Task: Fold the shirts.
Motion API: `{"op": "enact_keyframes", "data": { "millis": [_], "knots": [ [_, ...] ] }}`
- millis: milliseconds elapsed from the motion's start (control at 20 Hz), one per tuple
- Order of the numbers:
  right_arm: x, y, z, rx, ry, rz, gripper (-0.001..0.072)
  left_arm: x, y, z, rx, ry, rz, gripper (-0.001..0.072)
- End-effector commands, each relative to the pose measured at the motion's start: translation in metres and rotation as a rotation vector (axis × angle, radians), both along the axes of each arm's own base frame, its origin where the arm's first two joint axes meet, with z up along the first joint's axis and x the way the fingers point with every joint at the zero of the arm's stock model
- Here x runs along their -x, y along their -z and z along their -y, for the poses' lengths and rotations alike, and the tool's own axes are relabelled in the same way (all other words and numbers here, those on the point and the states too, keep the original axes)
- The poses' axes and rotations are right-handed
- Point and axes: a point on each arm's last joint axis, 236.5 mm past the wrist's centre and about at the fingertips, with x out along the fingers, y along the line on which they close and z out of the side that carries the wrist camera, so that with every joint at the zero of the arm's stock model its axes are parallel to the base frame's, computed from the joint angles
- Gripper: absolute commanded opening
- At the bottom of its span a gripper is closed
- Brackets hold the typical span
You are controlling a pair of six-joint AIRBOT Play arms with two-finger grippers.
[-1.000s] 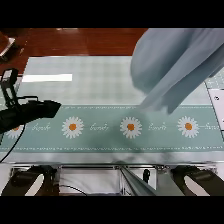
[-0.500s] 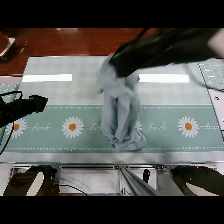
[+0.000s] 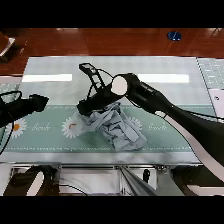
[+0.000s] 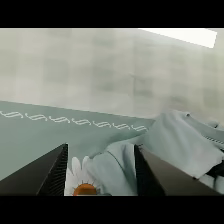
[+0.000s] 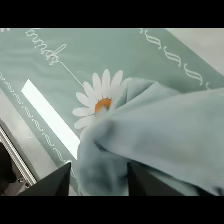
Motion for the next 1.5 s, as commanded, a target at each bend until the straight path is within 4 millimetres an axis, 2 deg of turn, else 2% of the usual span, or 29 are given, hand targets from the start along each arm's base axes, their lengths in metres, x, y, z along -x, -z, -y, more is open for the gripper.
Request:
{"op": "enact_keyframes", "data": {
  "millis": [0,50,100,150,200,250,300,350,400,450,500,550,700,800,900,1000,1150,1200,1250,1300,1450],
  "knots": [
    [-0.041,-0.012,0.053,0.052,0.103,0.033,0.0414,0.009,0.004,0.016,0.069,0.032,-0.045,0.0506],
    [-0.066,-0.021,0.095,0.118,0.195,0.073,0.0414,0.018,0.01,0.025,0.097,0.06,-0.097,0.0507],
    [-0.088,-0.028,0.147,0.203,0.295,0.114,0.0414,0.031,0.021,0.035,0.107,0.118,-0.165,0.0507],
    [-0.101,-0.033,0.195,0.266,0.395,0.129,0.0414,0.042,0.032,0.04,0.093,0.179,-0.216,0.0507],
    [-0.105,-0.035,0.245,0.315,0.495,0.127,0.0414,0.05,0.047,0.034,0.048,0.206,-0.272,0.0507],
    [-0.101,-0.032,0.289,0.343,0.582,0.107,0.0414,0.053,0.062,0.02,-0.006,0.187,-0.32,0.0507],
    [-0.09,-0.023,0.332,0.362,0.673,0.067,0.0414,0.053,0.073,0.007,-0.019,0.157,-0.361,0.0506],
    [-0.073,-0.011,0.37,0.371,0.764,0.02,0.0414,0.052,0.081,0.004,0.026,0.135,-0.401,0.0506],
    [-0.054,0.003,0.396,0.361,0.836,-0.025,0.0414,0.052,0.087,0.017,0.109,0.169,-0.433,0.0506],
    [-0.033,0.018,0.41,0.329,0.878,-0.068,0.0414,0.057,0.089,0.044,0.227,0.277,-0.453,0.0506],
    [-0.012,0.033,0.412,0.282,0.897,-0.109,0.0414,0.064,0.083,0.079,0.359,0.453,-0.437,0.0507],
    [0.004,0.045,0.409,0.237,0.904,-0.143,0.0414,0.072,0.084,0.099,0.428,0.568,-0.445,0.0507],
    [0.04,0.077,0.392,0.154,0.916,-0.23,0.0408,0.076,0.124,0.108,0.393,0.629,-0.551,0.0507],
    [0.057,0.094,0.375,0.13,0.885,-0.298,0.0408,0.089,0.139,0.12,0.402,0.684,-0.624,0.0507],
    [0.067,0.104,0.362,0.122,0.857,-0.327,0.0408,0.094,0.151,0.131,0.383,0.717,-0.657,0.0507],
    [0.069,0.106,0.354,0.122,0.838,-0.331,0.0408,0.086,0.162,0.138,0.33,0.699,-0.63,0.0507],
    [0.07,0.106,0.342,0.126,0.814,-0.326,0.0408,0.06,0.176,0.142,0.27,0.573,-0.584,0.0506],
    [0.071,0.107,0.34,0.131,0.812,-0.328,0.0408,0.055,0.178,0.142,0.262,0.543,-0.576,0.0483],
    [0.073,0.107,0.336,0.135,0.797,-0.33,0.0408,0.054,0.179,0.142,0.258,0.543,-0.572,0.0193],
    [0.078,0.109,0.333,0.151,0.775,-0.336,0.0408,0.054,0.178,0.143,0.256,0.551,-0.566,0.0022],
    [0.107,0.116,0.326,0.234,0.693,-0.405,0.0408,0.058,0.178,0.144,0.261,0.56,-0.577,0.0023]
  ]
}}
